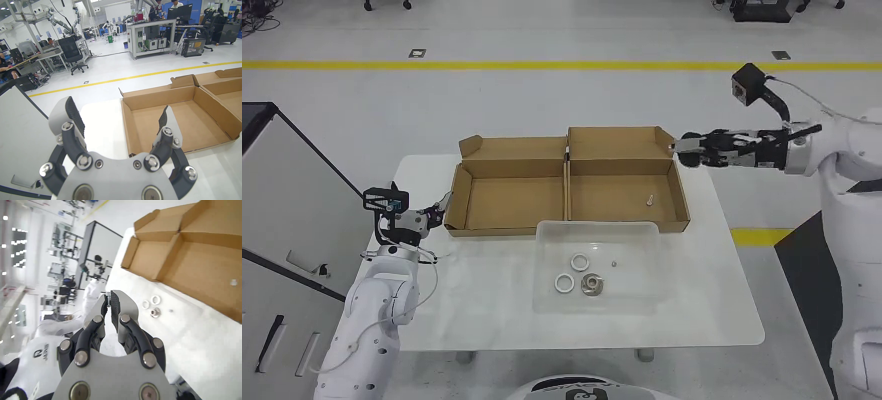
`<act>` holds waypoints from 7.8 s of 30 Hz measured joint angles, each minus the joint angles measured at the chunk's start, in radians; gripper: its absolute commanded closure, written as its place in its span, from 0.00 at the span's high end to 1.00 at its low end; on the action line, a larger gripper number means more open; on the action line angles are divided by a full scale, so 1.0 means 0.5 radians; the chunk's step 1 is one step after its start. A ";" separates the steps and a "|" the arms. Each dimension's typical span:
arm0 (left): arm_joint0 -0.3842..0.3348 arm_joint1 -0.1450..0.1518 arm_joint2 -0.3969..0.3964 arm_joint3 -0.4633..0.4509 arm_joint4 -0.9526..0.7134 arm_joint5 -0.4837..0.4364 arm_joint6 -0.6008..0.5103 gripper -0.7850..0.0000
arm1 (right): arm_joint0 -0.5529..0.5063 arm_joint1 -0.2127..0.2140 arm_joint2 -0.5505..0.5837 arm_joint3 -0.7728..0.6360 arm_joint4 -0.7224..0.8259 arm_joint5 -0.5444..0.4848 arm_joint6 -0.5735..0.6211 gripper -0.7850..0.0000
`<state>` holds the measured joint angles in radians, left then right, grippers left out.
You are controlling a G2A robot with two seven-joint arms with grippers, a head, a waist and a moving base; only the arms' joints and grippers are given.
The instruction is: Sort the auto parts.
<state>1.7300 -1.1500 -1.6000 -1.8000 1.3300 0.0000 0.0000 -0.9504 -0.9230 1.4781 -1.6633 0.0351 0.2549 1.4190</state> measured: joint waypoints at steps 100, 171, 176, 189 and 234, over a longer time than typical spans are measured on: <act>0.000 0.000 0.000 0.000 0.000 0.000 0.000 1.00 | 0.784 -0.528 -1.369 1.158 -1.254 -0.556 -0.315 1.00; 0.000 0.000 0.000 0.000 0.000 0.000 0.000 1.00 | 0.731 -0.296 -2.317 0.355 -0.884 -1.106 0.136 0.62; 0.000 0.000 0.000 0.000 0.000 0.000 0.000 1.00 | 0.725 -0.337 -2.346 0.439 -0.940 -1.078 0.070 0.53; 0.000 0.000 0.000 0.000 0.000 0.000 0.000 1.00 | 0.703 -0.400 -2.385 0.566 -1.101 -0.992 0.050 0.45; 0.000 0.000 0.000 0.000 0.000 0.000 0.000 1.00 | 0.685 -0.302 -2.056 0.224 -0.966 -0.797 0.234 0.00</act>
<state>1.7300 -1.1500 -1.6000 -1.8000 1.3300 0.0000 0.0000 -0.6081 -1.0739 0.4499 -1.5511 -0.4481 -0.1436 1.5361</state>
